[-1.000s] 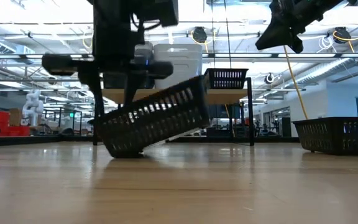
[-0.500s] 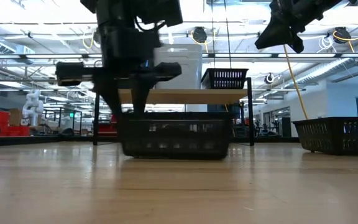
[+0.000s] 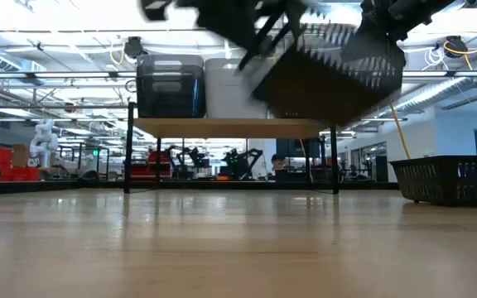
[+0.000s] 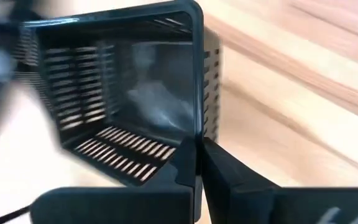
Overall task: Stack baskets on shelf by color
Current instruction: Stack the left black bin on the other black bin on the shelf
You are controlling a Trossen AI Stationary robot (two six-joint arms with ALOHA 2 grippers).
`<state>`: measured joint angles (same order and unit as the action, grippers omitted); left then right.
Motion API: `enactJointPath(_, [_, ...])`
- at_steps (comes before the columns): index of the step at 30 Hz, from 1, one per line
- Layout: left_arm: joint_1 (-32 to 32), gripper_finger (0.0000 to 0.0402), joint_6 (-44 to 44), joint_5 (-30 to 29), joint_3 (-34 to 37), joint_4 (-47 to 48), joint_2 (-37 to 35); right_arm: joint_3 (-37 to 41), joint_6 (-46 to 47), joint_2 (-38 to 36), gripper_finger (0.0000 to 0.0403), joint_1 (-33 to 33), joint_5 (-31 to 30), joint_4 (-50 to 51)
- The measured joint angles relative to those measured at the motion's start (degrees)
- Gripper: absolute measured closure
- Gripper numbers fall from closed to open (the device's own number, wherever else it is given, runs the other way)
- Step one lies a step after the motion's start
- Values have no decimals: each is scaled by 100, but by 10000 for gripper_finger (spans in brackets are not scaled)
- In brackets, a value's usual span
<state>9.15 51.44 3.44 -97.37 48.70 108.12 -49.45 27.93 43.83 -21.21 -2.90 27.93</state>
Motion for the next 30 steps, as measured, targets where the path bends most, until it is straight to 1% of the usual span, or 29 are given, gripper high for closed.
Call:
enactJointPath(5, [-438,394,-286,-42,-1223,-4,0,0,141,-72,355,51,-20,40])
enactJointPath(8, [-775,395,-1012,-113,-1725,-355,-9,0,265,-127,355,51,-257,123])
enactJointPath(11, [-1140,394,-2019,-600,-2023,-824,-4,-1,332,-210,355,57,-522,139])
enactJointPath(14, [-1423,397,-2854,-695,-2126,-1400,-7,-9,424,-312,356,47,-634,99])
enactJointPath(16, [-1539,397,-3137,-694,-2126,-1657,-9,-9,478,-367,356,51,-746,124])
enactJointPath(19, [-1643,398,-3095,-794,-2135,-1962,90,-9,538,-459,356,48,-919,149])
enactJointPath(22, [-1659,401,-2727,-866,-2135,-1914,188,-1,531,-610,356,51,-1109,196])
enactJointPath(24, [-1637,401,-2373,-857,-2135,-1695,208,2,526,-786,356,53,-1442,199])
enactJointPath(28, [-1541,401,-1618,-728,-2132,-1445,252,2,527,-1297,356,66,-2348,172])
enactJointPath(30, [-1526,401,-1406,-776,-2123,-1247,249,2,473,-1540,355,66,-2625,176])
